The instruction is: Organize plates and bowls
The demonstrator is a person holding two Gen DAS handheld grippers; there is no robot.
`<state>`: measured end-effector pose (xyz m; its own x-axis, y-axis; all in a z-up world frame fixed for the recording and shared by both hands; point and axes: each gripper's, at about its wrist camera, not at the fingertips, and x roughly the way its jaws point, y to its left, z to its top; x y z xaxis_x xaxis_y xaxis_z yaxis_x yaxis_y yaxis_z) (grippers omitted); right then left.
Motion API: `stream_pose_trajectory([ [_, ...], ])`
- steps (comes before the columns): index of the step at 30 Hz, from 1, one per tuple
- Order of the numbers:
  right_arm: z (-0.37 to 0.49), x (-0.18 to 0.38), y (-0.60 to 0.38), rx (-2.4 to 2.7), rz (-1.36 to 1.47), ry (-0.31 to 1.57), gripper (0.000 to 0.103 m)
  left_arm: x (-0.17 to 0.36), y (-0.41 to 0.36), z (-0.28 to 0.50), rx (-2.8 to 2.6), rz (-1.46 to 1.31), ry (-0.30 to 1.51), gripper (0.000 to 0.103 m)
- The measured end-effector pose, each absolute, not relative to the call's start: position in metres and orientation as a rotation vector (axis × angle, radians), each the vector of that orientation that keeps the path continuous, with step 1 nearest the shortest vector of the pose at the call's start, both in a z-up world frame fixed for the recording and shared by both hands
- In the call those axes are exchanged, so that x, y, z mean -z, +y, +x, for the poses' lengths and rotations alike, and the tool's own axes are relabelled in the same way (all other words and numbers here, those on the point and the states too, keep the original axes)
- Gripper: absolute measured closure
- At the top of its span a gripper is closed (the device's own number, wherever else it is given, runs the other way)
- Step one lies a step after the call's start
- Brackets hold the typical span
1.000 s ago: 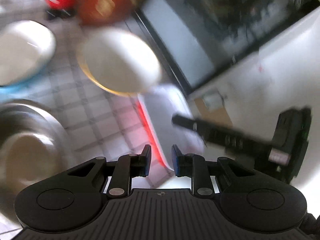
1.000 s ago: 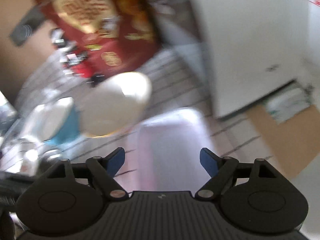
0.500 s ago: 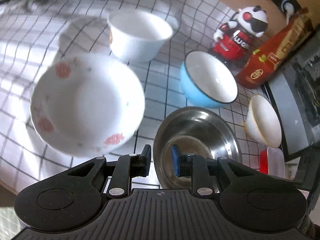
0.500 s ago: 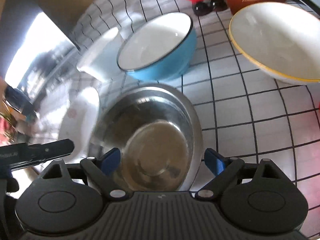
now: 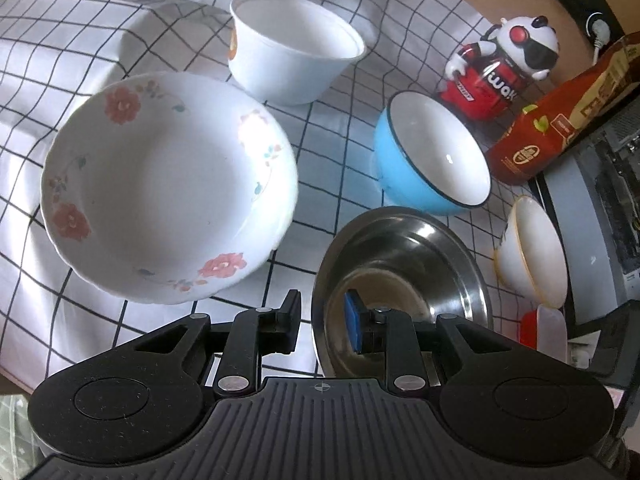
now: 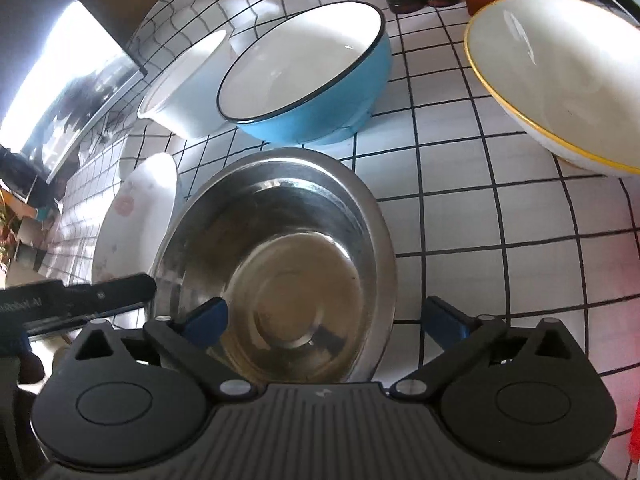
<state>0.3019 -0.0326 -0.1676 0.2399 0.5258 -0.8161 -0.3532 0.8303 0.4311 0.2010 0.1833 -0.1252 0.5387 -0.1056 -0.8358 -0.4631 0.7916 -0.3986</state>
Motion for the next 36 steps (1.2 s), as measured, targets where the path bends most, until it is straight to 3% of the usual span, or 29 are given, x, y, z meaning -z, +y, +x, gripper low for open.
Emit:
stream_pose_trajectory([
  [6, 0.320, 0.168, -0.026, -0.682, 0.137, 1.293, 0.000, 0.129, 0.180, 0.207, -0.197, -0.641, 0.990, 0.076],
  [9, 0.322, 0.161, -0.025, -0.662, 0.069, 1.280, 0.014, 0.131, 0.180, 0.210, -0.191, -0.642, 0.996, 0.076],
  [11, 0.317, 0.152, -0.026, -0.616, 0.013, 1.167, 0.016, 0.132, 0.180, 0.211, -0.185, -0.645, 1.001, 0.076],
  [16, 0.301, 0.147, -0.022, -0.603, -0.089, 1.083, 0.057, 0.135, 0.177, 0.211, -0.144, -0.618, 1.028, 0.081],
  [27, 0.272, 0.140, -0.017, -0.563, -0.079, 1.119, 0.058, 0.138, 0.177, 0.196, -0.070, -0.562, 1.112, 0.083],
  [36, 0.255, 0.069, 0.046, -0.607, -0.041, 0.904, 0.058, 0.063, 0.252, 0.174, -0.071, -0.532, 0.837, 0.083],
])
